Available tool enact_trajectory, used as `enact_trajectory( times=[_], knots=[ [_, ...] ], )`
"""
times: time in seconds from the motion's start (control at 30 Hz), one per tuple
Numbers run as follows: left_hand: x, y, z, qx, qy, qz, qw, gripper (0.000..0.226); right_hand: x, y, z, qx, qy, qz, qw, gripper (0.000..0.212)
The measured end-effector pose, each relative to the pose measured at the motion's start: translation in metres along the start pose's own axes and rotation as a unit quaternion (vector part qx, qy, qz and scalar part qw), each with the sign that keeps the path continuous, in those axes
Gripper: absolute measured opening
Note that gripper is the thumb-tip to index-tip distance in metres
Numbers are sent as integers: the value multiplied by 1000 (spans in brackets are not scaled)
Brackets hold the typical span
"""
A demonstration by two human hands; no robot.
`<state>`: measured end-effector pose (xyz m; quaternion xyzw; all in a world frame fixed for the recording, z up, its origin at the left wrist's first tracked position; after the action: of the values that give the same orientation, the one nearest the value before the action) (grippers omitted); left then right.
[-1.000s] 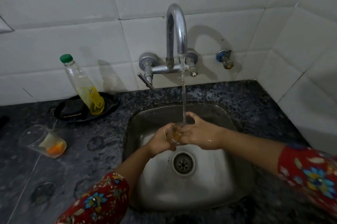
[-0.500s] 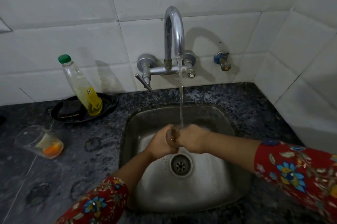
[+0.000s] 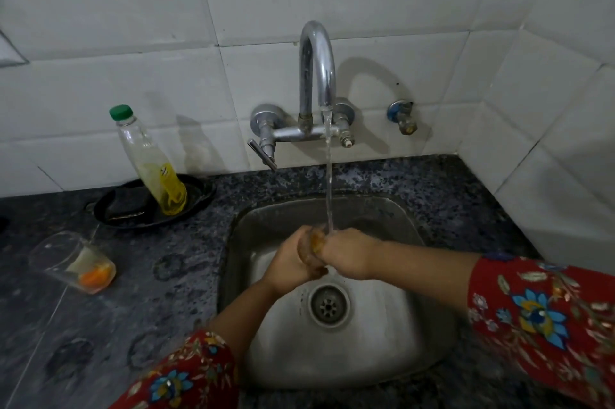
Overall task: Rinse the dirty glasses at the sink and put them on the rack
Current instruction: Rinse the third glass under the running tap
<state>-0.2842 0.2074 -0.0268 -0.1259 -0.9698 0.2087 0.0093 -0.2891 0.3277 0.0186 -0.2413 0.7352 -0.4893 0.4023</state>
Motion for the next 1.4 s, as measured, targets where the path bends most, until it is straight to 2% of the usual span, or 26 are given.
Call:
enact_trajectory(
  times=[0.07, 0.13, 0.2, 0.27, 0.33, 0.37, 0.43, 0.5, 0.53, 0.63, 0.67, 0.8, 0.87, 0.93, 1.0, 1.03, 1.07, 1.1, 1.17, 1.23, 1.27, 1.3, 1.4],
  knots=[
    [2, -2, -1, 58, 4, 56, 997, 61, -8, -5, -7, -58, -21, 29, 998, 20],
    [0, -1, -5, 41, 7, 1, 999, 54, -3, -3, -6, -79, 1, 40, 996, 19],
    [-3, 3, -6, 3, 9, -56, 998, 47, 2, -3, 1, -24, 10, 46, 999, 23],
    [-2, 2, -6, -1, 4, -9, 1000, 55, 0, -5, -1, -36, -22, 32, 999, 21],
    [3, 0, -4, 47, -8, 64, 997, 67, -10, -8, -10, -72, -19, 41, 996, 17],
    [4, 0, -5, 68, -4, 69, 995, 65, -13, -6, -11, -64, -10, 51, 997, 17],
    [1, 3, -6, 52, -3, 8, 999, 49, -7, -2, -3, -9, 23, 42, 999, 14],
    [-4, 5, -8, 10, -6, -49, 999, 40, -4, -6, 5, 51, 12, 4, 999, 15],
    [-5, 4, -9, -10, -5, -42, 999, 44, -4, -8, 5, 43, 0, -6, 999, 18],
    [3, -1, -6, -33, -29, 67, 997, 65, -16, -13, -7, 7, 24, 7, 1000, 22],
    [4, -1, -7, -28, -33, 81, 996, 68, -17, -11, -10, 17, 36, 14, 999, 22],
    [4, 3, -7, 7, -35, 10, 999, 57, -9, -9, 3, 141, 42, 36, 988, 15],
    [4, 0, -9, 23, -29, 49, 998, 67, -12, -10, -2, 125, 64, 30, 990, 25],
    [6, -3, -6, 39, -35, 96, 994, 80, -16, -5, -7, 108, 45, -11, 993, 29],
    [3, -4, -6, 52, -33, 98, 993, 76, -16, -1, 0, 134, 99, -10, 986, 30],
    [1, -6, -7, 67, -32, 91, 993, 70, -15, 1, 6, 201, 140, -5, 969, 29],
    [-1, -7, -8, 95, -36, 86, 991, 65, -13, 3, 14, 302, 172, -13, 938, 26],
    [-4, -9, -8, 135, -38, 87, 986, 63, -13, 5, 24, 414, 197, -26, 888, 26],
    [-10, -13, -8, 243, -41, 112, 963, 69, -15, 9, 38, 605, 227, -83, 759, 29],
    [-16, -19, -7, 367, -45, 145, 918, 76, -19, 17, 46, 740, 254, -83, 618, 33],
    [-19, -22, -9, 420, -57, 160, 892, 76, -19, 25, 50, 784, 265, -68, 558, 34],
    [-20, -24, -9, 460, -75, 173, 868, 74, -19, 33, 52, 812, 272, -46, 515, 36],
    [-23, -26, -14, 575, -114, 206, 784, 69, -17, 57, 56, 857, 310, 20, 411, 38]
  ],
)
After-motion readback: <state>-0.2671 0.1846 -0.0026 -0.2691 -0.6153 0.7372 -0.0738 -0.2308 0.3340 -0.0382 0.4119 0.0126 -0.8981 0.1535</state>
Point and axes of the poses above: each hand's wrist, its own x-axis towards the middle knuckle, its own y-axis out of the palm, z = x × y, the point moved 3 cm from there along x, towards the middle knuckle, and after that the axes turned 2 degrees about -x, right-handed, at the moved point
